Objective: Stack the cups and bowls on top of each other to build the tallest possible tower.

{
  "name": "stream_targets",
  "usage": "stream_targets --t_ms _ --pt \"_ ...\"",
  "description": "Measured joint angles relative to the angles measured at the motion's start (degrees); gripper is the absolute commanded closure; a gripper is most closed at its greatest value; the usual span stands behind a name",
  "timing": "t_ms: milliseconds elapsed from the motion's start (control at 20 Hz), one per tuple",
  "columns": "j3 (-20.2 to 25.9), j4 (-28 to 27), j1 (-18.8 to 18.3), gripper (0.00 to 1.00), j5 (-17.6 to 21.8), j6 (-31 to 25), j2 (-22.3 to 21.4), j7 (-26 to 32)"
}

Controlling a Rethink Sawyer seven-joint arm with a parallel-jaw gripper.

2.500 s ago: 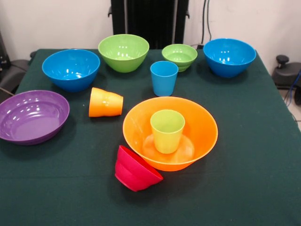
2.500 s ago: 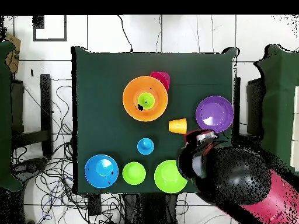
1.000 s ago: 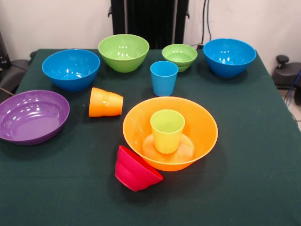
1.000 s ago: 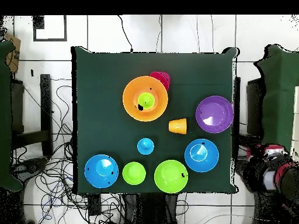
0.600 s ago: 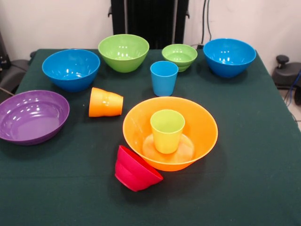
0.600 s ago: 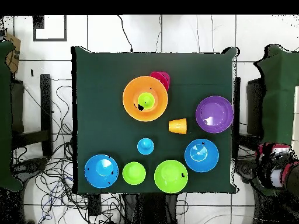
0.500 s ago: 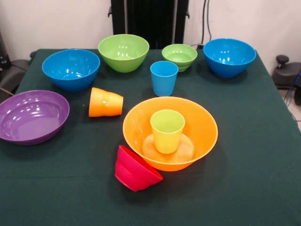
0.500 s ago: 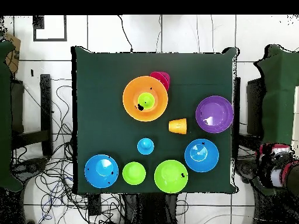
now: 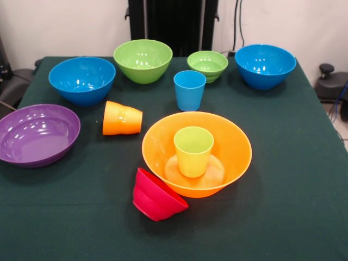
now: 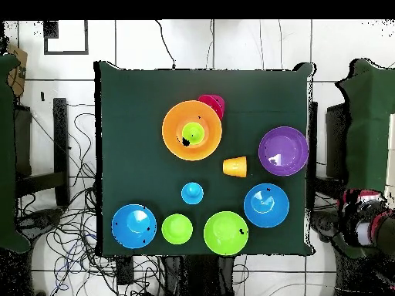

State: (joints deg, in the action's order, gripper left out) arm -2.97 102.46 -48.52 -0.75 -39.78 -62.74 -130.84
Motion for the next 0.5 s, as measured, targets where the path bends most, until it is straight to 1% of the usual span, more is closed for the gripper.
stream_targets --t_ms 500 --pt "3.4 2.3 -4.1 0.0 1.0 6.5 3.0 0.0"
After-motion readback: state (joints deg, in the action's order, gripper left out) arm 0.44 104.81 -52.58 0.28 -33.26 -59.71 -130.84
